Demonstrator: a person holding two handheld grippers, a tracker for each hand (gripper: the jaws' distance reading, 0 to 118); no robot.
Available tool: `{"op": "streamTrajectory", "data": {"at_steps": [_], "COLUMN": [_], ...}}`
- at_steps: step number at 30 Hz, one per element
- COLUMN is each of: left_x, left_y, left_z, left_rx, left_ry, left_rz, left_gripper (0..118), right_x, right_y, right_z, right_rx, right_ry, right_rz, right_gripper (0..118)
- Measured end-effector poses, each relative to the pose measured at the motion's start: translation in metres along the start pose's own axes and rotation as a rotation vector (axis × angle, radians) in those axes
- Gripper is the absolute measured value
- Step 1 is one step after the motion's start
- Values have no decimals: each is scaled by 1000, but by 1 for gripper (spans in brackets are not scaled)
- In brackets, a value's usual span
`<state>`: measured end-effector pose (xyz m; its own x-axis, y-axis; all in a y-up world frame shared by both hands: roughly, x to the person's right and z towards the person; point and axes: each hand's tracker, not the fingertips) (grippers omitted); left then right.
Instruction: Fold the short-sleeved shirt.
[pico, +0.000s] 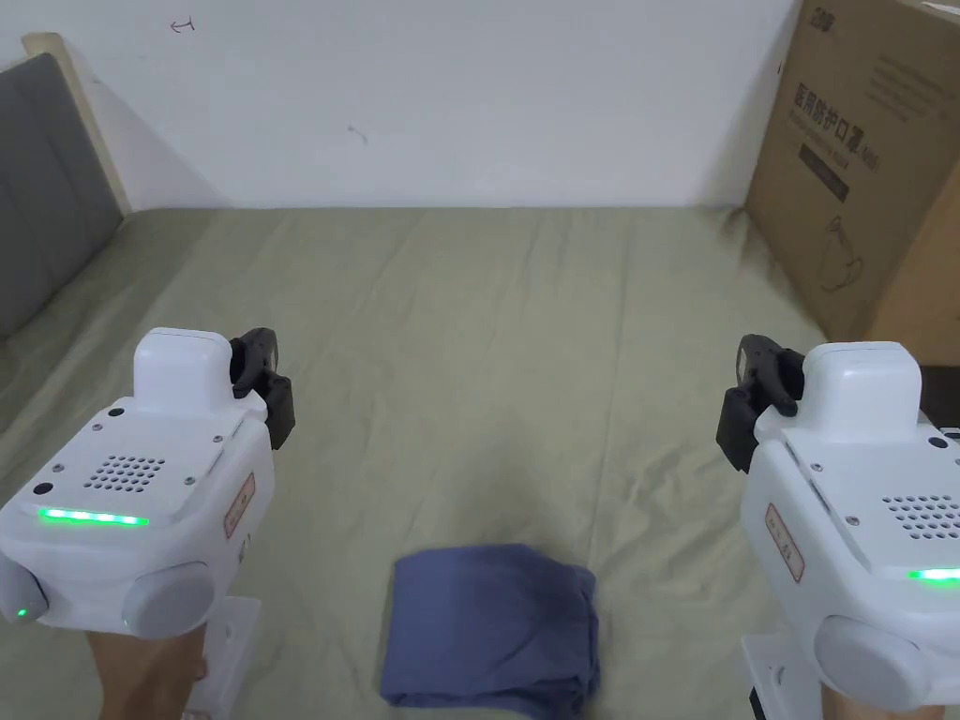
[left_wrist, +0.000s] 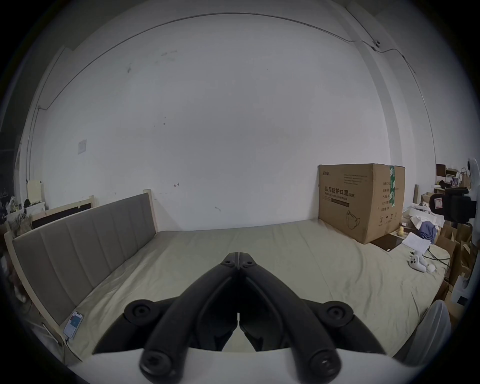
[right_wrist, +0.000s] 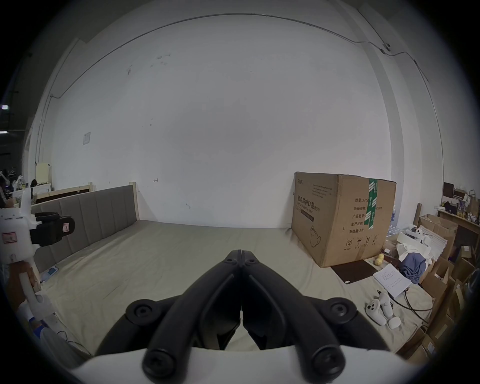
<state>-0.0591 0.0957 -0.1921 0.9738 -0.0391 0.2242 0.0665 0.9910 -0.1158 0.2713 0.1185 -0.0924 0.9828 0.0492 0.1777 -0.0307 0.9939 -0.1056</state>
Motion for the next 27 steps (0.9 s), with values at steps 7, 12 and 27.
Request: {"op": "streamTrajectory", "data": {"at_steps": [7, 12, 27], "left_x": [-5, -6, -23], "left_y": [-3, -5, -11], "left_z": [2, 0, 7], "left_rx": [-8, -9, -38], "left_ry": [14, 17, 20], "left_rz": [19, 34, 62], "left_gripper": [0, 0, 0], "right_x": [-6, -5, -46], "right_y": [4, 5, -96], "right_z": [2, 1, -45], "right_rx": [9, 9, -212], "right_ry": [-1, 0, 94], "right_rz": [6, 9, -28], "right_gripper": [0, 0, 0]}}
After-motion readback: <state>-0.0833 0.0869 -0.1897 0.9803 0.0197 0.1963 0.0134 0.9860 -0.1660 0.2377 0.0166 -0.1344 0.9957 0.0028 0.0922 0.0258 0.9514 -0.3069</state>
